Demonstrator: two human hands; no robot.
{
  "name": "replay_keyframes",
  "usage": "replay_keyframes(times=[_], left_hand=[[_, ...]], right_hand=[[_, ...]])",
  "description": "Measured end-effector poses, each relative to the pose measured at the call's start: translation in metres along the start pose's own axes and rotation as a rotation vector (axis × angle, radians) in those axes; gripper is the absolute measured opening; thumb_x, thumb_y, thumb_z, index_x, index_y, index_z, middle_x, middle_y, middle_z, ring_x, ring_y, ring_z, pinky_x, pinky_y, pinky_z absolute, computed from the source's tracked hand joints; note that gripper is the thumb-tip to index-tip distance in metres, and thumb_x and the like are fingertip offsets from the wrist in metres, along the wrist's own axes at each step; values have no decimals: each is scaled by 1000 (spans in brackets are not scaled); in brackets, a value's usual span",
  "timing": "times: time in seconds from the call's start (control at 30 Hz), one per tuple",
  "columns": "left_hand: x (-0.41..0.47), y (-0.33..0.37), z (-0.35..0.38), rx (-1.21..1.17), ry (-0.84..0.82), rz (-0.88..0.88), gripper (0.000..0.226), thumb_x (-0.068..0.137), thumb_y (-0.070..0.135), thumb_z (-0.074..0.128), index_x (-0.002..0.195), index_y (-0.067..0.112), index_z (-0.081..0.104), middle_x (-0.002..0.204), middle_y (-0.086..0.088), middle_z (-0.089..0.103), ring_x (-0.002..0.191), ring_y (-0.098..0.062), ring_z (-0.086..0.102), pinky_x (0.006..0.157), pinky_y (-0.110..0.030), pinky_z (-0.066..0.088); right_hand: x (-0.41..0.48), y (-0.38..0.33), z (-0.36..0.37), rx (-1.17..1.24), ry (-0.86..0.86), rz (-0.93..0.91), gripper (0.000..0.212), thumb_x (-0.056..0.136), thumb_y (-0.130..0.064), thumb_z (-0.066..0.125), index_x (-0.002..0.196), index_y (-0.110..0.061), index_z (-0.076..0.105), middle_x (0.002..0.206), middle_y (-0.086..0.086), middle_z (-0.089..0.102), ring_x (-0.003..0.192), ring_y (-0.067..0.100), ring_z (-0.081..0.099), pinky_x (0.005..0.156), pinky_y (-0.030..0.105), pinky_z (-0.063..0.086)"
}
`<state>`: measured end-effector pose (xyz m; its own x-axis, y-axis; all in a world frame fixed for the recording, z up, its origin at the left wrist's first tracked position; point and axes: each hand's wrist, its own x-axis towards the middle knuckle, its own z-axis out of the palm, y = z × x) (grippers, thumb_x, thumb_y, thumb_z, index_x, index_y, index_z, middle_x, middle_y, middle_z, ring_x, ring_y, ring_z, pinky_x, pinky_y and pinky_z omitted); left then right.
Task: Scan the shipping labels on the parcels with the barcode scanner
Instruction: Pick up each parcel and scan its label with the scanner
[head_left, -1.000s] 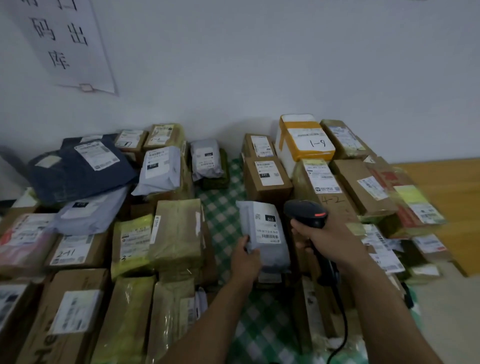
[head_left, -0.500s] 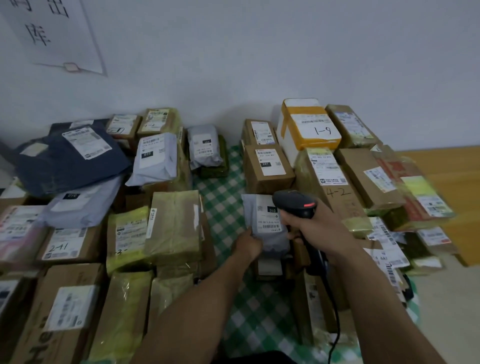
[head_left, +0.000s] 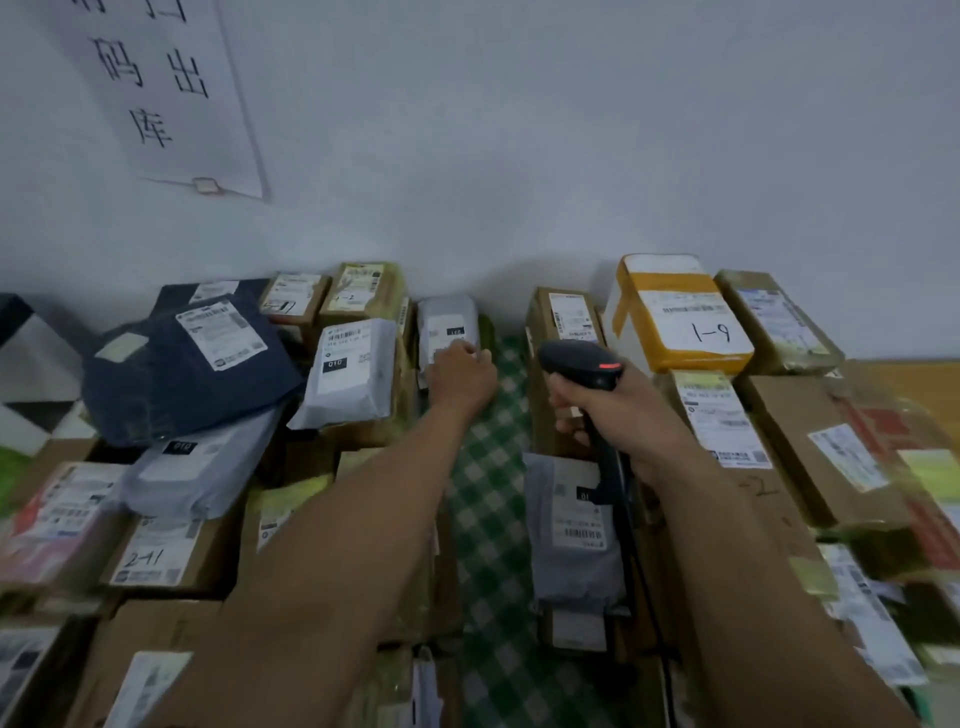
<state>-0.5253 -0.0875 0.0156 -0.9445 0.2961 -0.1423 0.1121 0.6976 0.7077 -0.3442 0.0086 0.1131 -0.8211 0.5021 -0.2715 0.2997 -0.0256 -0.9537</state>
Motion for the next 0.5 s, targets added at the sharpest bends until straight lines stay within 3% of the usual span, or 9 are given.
replay_keyframes(times=[0.1, 0.2, 0.3, 0.37, 0.5], left_hand=[[45, -9, 17, 161, -41, 4, 51, 105, 44, 45, 144, 13, 53, 149, -17, 49, 136, -38, 44, 118, -48, 33], [82, -19, 37, 171, -96, -11, 55, 107, 47, 42, 155, 19, 40, 165, -15, 23, 153, -37, 19, 124, -49, 17], [120, -36, 56, 156, -153, -46, 57, 107, 46, 43, 159, 25, 32, 170, -9, 9, 156, -35, 5, 127, -51, 11], [139, -49, 64, 269, -173, -35, 69, 102, 49, 54, 161, 27, 25, 170, -10, 4, 157, -37, -1, 128, -52, 9], [161, -69, 75, 200, -68, -83, 76, 96, 42, 67, 159, 25, 26, 169, -11, 3, 154, -36, 8, 126, -47, 16]], right_hand=[[40, 11, -3, -28, -17, 50, 12, 97, -20, 74, 106, -14, 69, 75, 3, 70, 65, 18, 66, 65, 38, 49], [82, 27, -3, -59, -11, 93, 9, 96, -19, 74, 101, -12, 69, 71, 2, 68, 62, 19, 64, 68, 42, 49], [114, 38, -1, -107, 5, 128, 16, 96, -20, 75, 110, -14, 71, 79, 0, 73, 65, 17, 69, 65, 35, 53], [131, 46, -1, -140, 29, 152, 18, 96, -23, 75, 112, -17, 71, 85, 1, 76, 68, 16, 72, 58, 28, 52], [157, 62, 3, -139, 52, 176, 23, 96, -25, 75, 118, -23, 68, 94, 1, 77, 67, 13, 73, 53, 24, 52]])
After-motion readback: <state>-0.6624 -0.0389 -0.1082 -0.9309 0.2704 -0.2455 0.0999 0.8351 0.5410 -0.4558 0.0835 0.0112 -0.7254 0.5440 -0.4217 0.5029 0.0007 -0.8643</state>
